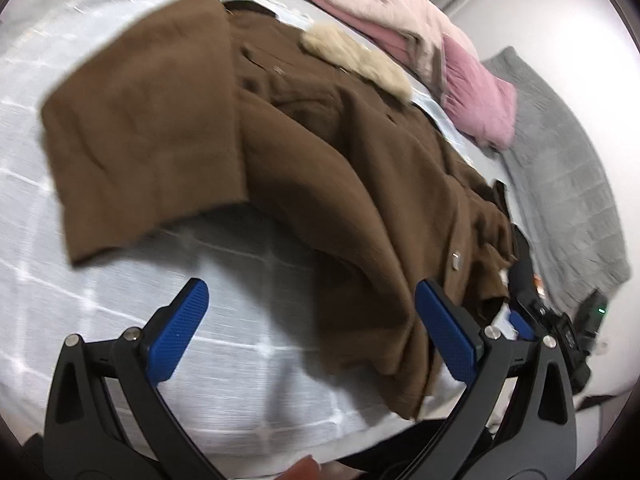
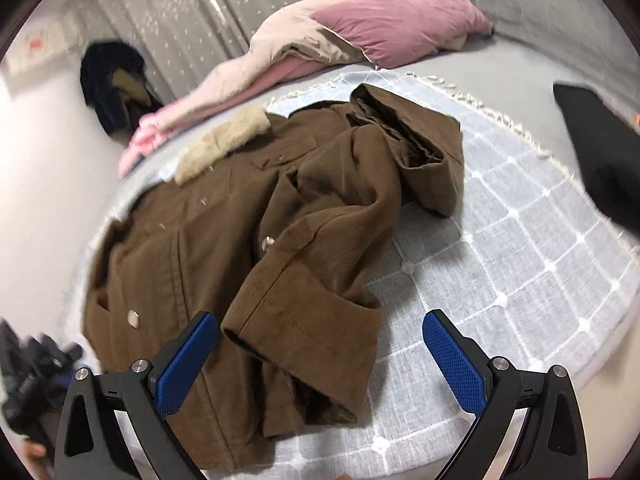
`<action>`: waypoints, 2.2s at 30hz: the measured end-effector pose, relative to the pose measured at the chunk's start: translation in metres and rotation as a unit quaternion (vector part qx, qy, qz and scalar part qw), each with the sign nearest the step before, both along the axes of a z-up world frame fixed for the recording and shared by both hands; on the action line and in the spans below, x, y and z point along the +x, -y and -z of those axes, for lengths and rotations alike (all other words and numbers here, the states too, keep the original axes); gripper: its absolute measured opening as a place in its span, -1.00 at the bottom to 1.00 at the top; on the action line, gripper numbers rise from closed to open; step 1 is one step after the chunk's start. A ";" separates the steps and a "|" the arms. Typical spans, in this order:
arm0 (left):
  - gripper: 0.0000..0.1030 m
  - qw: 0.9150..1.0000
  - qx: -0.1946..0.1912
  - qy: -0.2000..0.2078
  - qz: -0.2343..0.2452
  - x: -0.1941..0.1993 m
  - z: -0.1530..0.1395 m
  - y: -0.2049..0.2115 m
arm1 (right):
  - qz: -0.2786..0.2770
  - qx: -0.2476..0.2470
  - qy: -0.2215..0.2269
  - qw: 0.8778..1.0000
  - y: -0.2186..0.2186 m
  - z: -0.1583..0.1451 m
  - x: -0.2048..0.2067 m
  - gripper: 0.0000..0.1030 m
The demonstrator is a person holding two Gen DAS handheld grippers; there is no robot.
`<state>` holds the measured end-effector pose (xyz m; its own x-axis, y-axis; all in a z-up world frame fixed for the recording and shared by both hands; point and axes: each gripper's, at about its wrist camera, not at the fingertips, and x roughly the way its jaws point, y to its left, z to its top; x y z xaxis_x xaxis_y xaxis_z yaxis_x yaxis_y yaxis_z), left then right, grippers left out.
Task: Fold large clothes
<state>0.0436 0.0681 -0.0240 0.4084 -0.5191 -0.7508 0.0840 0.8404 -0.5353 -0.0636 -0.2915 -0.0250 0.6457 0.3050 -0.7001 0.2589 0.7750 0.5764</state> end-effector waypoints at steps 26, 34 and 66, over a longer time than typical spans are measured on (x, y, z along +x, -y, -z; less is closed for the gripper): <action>-0.93 0.998 0.003 0.055 0.010 -0.032 -0.018 -0.014 | 0.056 0.060 0.025 0.996 0.041 0.014 -0.022 -0.87; -0.94 0.990 0.090 0.107 -0.017 -0.077 -0.073 -0.074 | 0.087 0.013 0.041 0.995 0.092 -0.024 -0.064 -0.90; 0.48 0.987 0.143 0.003 -0.072 0.036 0.006 -0.123 | -0.049 -0.071 0.008 0.996 -0.051 -0.028 0.071 0.32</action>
